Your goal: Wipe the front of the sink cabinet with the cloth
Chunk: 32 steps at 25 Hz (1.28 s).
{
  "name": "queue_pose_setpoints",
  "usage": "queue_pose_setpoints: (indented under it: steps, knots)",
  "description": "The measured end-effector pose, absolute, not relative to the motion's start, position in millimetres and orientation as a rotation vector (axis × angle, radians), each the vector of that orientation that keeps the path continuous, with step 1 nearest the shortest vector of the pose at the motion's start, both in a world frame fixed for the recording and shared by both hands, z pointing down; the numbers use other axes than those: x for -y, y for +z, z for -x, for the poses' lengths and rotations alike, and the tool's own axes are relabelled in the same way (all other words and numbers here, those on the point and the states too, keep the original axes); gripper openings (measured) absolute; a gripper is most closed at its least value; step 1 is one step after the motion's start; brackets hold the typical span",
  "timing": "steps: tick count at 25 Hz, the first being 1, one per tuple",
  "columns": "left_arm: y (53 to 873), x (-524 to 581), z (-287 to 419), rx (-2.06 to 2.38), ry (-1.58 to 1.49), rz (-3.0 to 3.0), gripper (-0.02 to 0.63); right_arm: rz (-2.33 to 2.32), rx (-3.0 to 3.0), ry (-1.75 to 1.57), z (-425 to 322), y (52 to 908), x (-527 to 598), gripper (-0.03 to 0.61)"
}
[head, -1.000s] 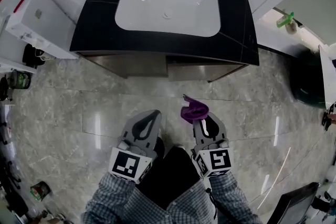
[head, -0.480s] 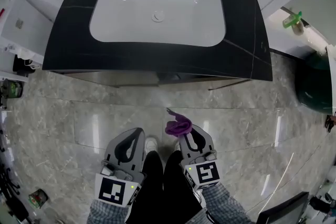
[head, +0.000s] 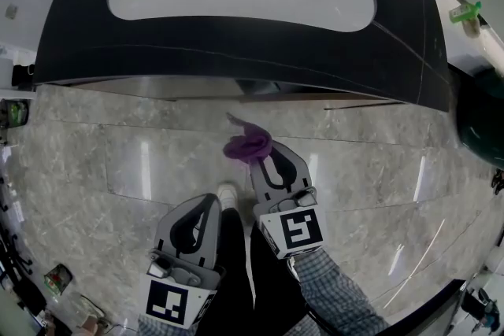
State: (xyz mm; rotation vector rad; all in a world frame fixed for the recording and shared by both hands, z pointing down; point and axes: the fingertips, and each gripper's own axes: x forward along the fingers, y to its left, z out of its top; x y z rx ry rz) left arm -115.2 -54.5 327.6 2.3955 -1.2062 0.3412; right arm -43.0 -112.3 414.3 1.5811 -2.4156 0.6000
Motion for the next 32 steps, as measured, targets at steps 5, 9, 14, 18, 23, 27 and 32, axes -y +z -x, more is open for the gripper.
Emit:
queue_pose_setpoints:
  steps: [5, 9, 14, 18, 23, 27, 32]
  knots:
    - [335.8, 62.7, 124.4, 1.247, 0.348, -2.394, 0.011, -1.601, 2.374, 0.612, 42.7, 426.4, 144.9, 0.074]
    - [337.8, 67.0, 126.0, 1.263, 0.344, -2.381, 0.011, -1.639, 2.335, 0.622, 29.1, 436.0, 163.6, 0.074]
    - [339.9, 70.8, 113.5, 1.245, 0.316, -2.385, 0.011, -1.627, 2.335, 0.63, 16.0, 442.3, 166.9, 0.075]
    - [345.1, 69.1, 96.8, 1.219, 0.339, -2.386, 0.011, -1.646, 2.294, 0.603, -11.8, 446.2, 164.6, 0.075]
    - [348.1, 69.5, 71.4, 1.172, 0.339, -2.4, 0.011, -1.691, 2.237, 0.575, -54.7, 450.0, 160.7, 0.075]
    - [352.4, 69.0, 51.6, 1.141, 0.342, -2.414, 0.011, -1.731, 2.196, 0.547, -88.1, 452.4, 157.5, 0.075]
    - [356.3, 67.3, 32.0, 1.117, 0.359, -2.424, 0.011, -1.784, 2.156, 0.546, -129.0, 457.4, 153.3, 0.075]
